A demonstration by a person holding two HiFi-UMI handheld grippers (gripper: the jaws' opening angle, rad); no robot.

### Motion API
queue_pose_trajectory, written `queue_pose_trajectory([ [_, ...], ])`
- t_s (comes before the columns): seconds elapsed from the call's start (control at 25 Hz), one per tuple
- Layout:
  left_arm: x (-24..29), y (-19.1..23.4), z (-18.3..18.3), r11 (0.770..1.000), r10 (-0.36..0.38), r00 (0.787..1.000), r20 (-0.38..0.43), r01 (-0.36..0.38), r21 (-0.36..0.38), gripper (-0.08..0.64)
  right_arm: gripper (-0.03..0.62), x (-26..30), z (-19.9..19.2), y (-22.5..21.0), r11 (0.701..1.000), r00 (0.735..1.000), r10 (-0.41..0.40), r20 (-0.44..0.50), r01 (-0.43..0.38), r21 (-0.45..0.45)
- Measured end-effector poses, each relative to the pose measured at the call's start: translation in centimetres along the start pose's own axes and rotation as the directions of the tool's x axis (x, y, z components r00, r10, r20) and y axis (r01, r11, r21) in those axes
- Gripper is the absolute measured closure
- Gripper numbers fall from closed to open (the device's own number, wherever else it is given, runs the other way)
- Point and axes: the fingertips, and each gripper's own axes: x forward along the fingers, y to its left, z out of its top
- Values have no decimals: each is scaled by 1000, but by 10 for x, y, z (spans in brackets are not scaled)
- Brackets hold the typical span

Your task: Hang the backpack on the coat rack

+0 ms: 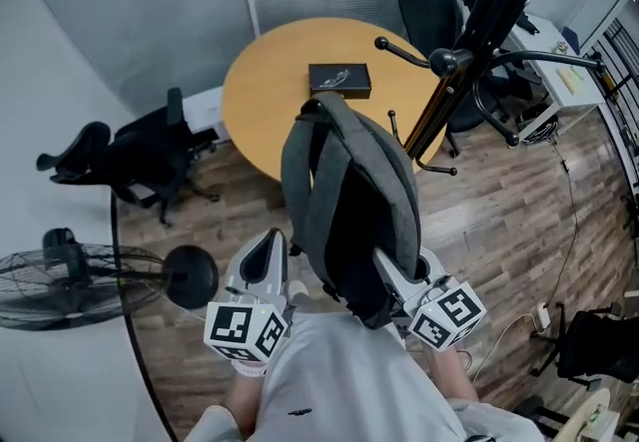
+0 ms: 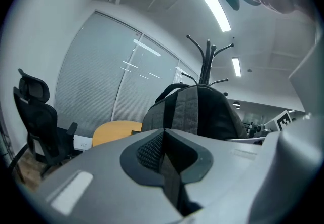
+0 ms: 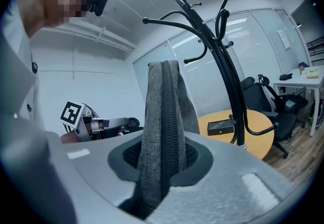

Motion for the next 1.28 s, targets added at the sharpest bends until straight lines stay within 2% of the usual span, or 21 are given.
queue_pose_trajectory([
  [0.44,27,45,20,995,-101,995,-16,101,3,543,506,49,18,5,996,993,-89,80,88,15],
  [0.68,32,59,16,986,-168,985,-40,168,-3,543,506,63,23,12,990,981,-143,134,143,13],
  [0.96,41,58,24,984,-179,983,-37,179,-11,543,506,64,25,12,986,977,-168,129,166,29],
  [1.28,46,64,24,983,-184,982,-39,183,-18,543,507,73,33,10,982,966,-175,192,158,103],
])
